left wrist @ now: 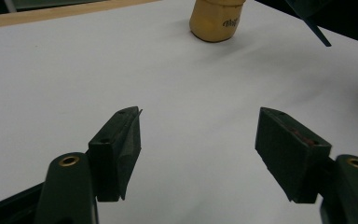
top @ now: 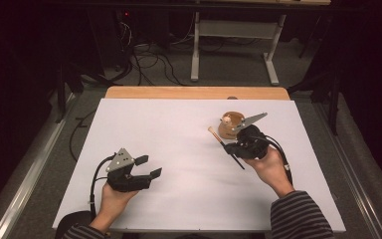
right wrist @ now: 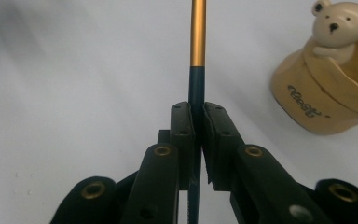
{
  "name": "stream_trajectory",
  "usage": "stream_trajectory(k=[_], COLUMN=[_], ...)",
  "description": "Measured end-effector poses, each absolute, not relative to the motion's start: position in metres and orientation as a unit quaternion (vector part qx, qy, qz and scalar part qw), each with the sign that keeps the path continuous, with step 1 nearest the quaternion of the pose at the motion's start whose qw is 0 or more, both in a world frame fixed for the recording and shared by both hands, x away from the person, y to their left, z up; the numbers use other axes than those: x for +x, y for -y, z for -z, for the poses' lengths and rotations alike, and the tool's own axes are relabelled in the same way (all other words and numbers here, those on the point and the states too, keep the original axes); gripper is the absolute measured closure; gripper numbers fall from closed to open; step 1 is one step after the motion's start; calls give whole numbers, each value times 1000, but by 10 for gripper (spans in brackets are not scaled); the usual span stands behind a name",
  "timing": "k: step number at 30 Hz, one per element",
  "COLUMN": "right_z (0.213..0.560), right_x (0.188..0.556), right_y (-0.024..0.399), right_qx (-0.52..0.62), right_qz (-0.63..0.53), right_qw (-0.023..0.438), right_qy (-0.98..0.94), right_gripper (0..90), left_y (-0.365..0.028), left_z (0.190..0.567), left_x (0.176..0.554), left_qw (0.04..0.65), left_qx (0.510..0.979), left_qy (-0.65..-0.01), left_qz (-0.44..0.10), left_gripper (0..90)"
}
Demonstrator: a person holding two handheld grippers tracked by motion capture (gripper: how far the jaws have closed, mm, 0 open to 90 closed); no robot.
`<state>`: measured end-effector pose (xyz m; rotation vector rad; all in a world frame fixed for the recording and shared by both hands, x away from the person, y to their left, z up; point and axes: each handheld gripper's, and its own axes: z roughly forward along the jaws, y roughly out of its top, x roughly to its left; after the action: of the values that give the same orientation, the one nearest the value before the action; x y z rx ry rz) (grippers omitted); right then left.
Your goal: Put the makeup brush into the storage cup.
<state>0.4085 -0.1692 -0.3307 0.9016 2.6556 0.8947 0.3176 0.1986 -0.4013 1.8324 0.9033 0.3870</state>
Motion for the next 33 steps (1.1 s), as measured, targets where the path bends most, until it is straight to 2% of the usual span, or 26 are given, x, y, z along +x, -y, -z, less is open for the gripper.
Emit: stream_trajectory(k=[23, 33], right_z=[321, 312], right_x=[414, 420], right_y=[205, 208], right_qx=[346, 353], right_qz=[-360, -374], right_qw=[117, 146], right_qy=[-858, -845], right_gripper=[854, 853], left_y=[-196, -197], left_z=[402, 402], left_x=[318, 318], left_qw=[502, 501], left_qx=[763, 762], left_qy=[-374, -376], left_qz=[-163, -163], left_gripper=[317, 317])
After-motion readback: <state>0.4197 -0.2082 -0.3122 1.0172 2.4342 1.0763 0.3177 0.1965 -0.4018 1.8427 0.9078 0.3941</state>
